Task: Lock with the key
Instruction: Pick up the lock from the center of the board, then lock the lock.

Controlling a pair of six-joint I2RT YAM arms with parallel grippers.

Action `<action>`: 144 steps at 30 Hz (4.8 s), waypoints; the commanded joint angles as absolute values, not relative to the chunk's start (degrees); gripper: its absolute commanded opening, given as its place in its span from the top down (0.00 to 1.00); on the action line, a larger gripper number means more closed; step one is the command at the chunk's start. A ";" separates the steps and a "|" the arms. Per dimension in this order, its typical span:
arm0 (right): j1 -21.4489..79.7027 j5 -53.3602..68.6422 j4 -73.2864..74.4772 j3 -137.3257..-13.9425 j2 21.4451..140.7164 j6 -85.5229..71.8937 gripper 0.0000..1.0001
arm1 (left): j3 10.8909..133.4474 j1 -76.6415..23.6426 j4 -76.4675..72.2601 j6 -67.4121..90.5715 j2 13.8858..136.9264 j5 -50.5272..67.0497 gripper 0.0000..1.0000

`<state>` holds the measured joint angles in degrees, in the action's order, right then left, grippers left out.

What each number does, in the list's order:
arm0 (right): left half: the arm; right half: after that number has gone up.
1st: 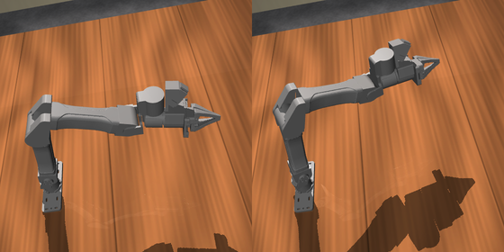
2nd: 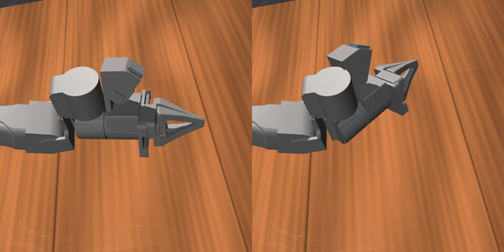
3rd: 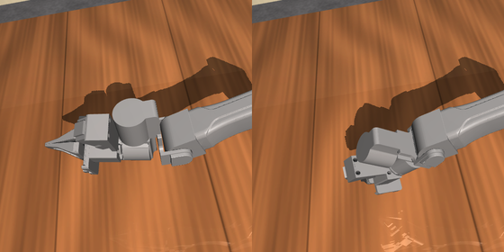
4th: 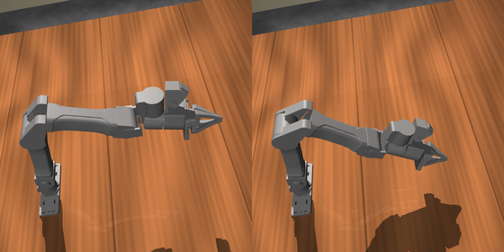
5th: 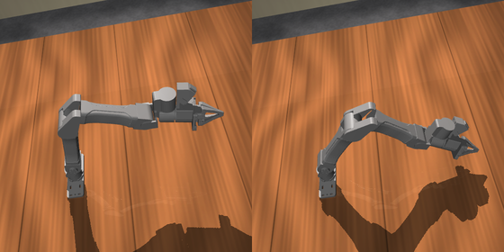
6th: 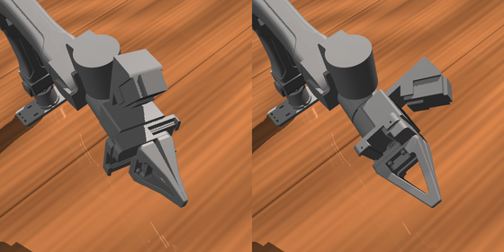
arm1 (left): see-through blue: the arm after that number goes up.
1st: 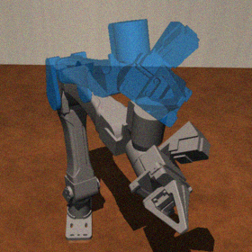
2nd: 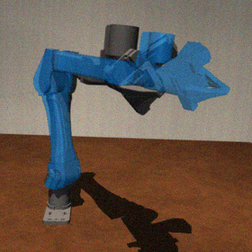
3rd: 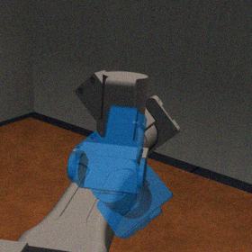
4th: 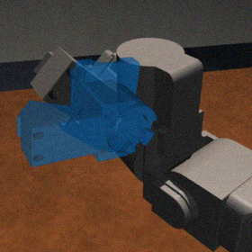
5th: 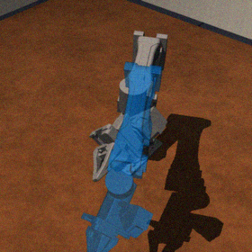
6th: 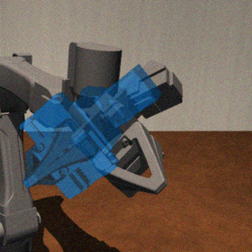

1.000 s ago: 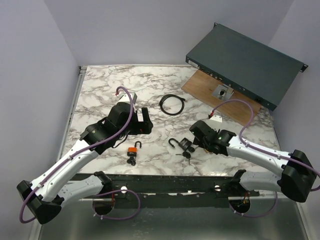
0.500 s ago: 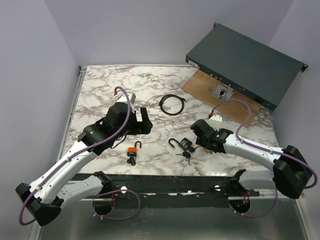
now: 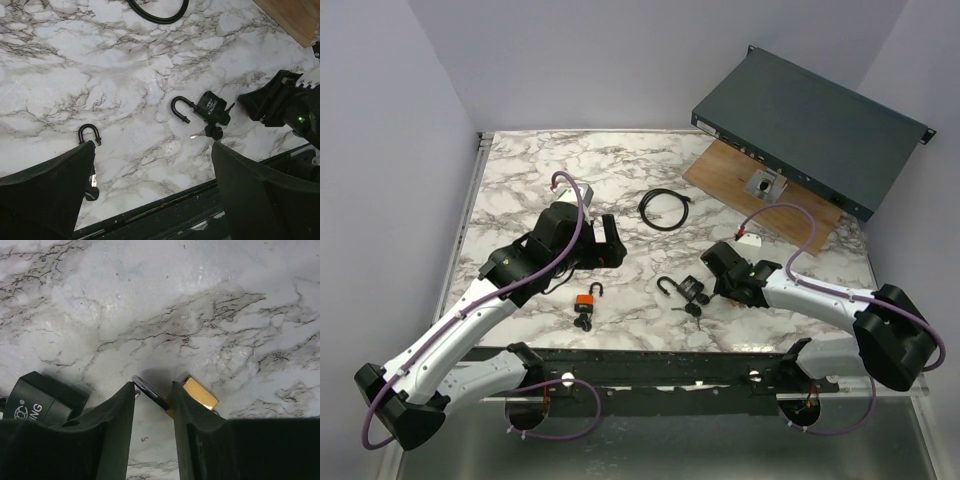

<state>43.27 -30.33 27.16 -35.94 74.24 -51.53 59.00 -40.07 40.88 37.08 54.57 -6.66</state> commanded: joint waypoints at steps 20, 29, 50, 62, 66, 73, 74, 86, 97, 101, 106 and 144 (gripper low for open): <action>43.15 -28.06 26.82 -39.97 77.28 -47.46 0.81 | 58.01 -38.09 39.91 37.71 55.46 -2.07 0.02; 43.15 -29.92 30.33 -41.81 79.67 -48.27 0.86 | 57.92 -37.91 40.05 37.69 55.54 -1.59 0.01; 43.24 -11.03 33.35 -59.57 68.95 -30.79 0.99 | 57.18 -37.41 20.69 28.47 54.44 18.58 0.01; 43.24 24.65 34.01 -79.80 66.67 -25.51 0.99 | 66.94 -26.85 10.77 16.80 54.02 53.10 0.14; 43.24 35.68 29.49 -81.11 66.05 -28.14 0.99 | 70.34 -25.14 10.97 15.91 55.64 64.72 0.22; 43.21 46.95 20.37 -81.30 65.74 -34.55 0.99 | 70.85 -25.13 9.24 17.34 56.26 74.31 0.40; 43.21 48.17 19.54 -81.49 66.02 -35.02 0.99 | 70.92 -25.14 9.81 17.00 56.27 74.38 0.43; 43.28 53.31 16.36 -82.09 68.41 -37.60 0.99 | 71.36 -25.14 9.37 18.43 58.41 75.84 0.55; 43.92 53.24 16.90 -83.05 70.84 -36.74 0.99 | 70.88 -25.64 8.24 19.60 58.84 76.55 0.65; 43.95 53.26 16.88 -82.94 71.43 -36.72 0.99 | 71.68 -25.75 11.28 17.50 59.00 76.05 0.68; 44.01 53.29 16.89 -83.31 72.04 -36.73 0.99 | 72.35 -26.02 13.01 16.47 59.65 75.79 0.74; 44.47 22.97 -2.53 -63.05 57.56 -22.17 0.12 | 76.91 -27.15 10.49 40.35 55.85 41.88 1.00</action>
<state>44.51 30.33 10.41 -67.26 60.55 -25.45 71.83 -26.76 10.63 34.11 57.65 49.82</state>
